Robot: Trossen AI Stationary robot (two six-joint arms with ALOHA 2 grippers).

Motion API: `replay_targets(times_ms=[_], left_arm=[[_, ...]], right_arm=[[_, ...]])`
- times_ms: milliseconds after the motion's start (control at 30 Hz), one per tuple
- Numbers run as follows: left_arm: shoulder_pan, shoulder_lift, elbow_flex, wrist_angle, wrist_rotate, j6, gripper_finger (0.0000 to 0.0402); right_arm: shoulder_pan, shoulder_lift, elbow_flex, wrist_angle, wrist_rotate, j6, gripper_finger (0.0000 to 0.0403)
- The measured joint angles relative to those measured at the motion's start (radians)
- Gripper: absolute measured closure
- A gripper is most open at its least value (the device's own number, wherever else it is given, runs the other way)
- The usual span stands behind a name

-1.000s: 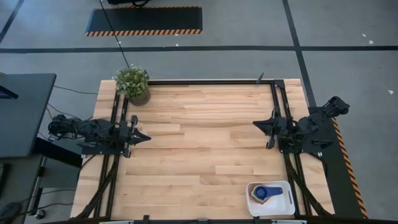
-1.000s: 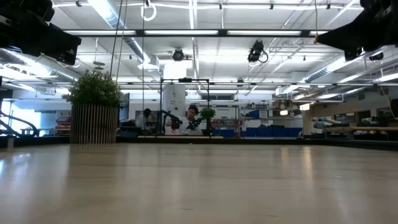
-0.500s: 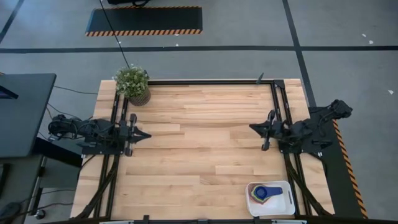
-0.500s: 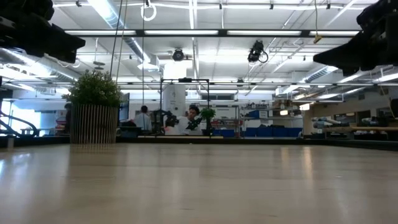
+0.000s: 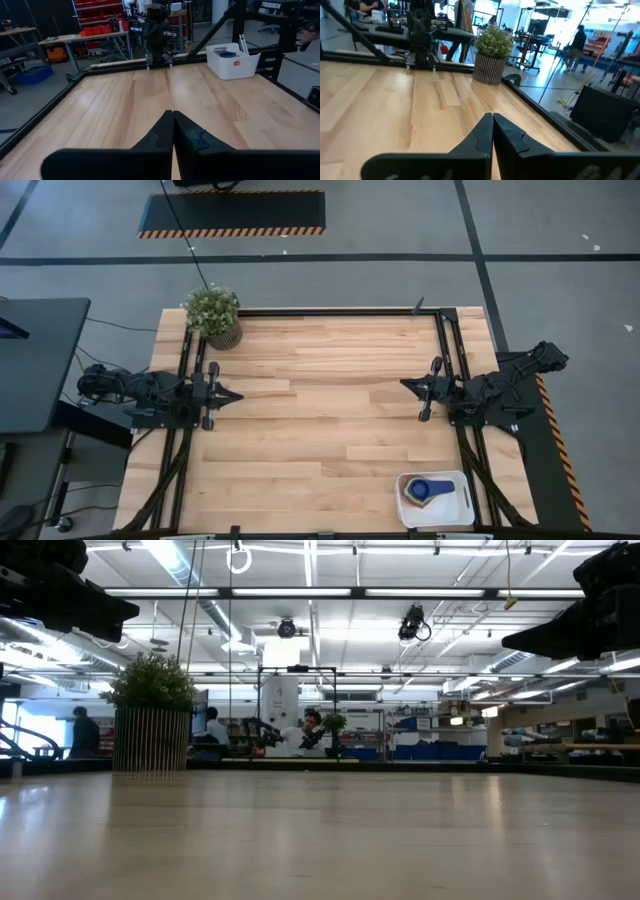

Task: Nest measuring cups in basket
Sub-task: Return to Home Position

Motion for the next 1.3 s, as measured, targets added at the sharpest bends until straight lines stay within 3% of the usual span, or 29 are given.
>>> replay_targets(times_ms=[1300], left_arm=[[0.0,0.0,0.0,0.0,0.001,-0.026,0.0388]], right_arm=[[0.0,0.0,0.0,0.002,0.001,-0.014,0.0385]])
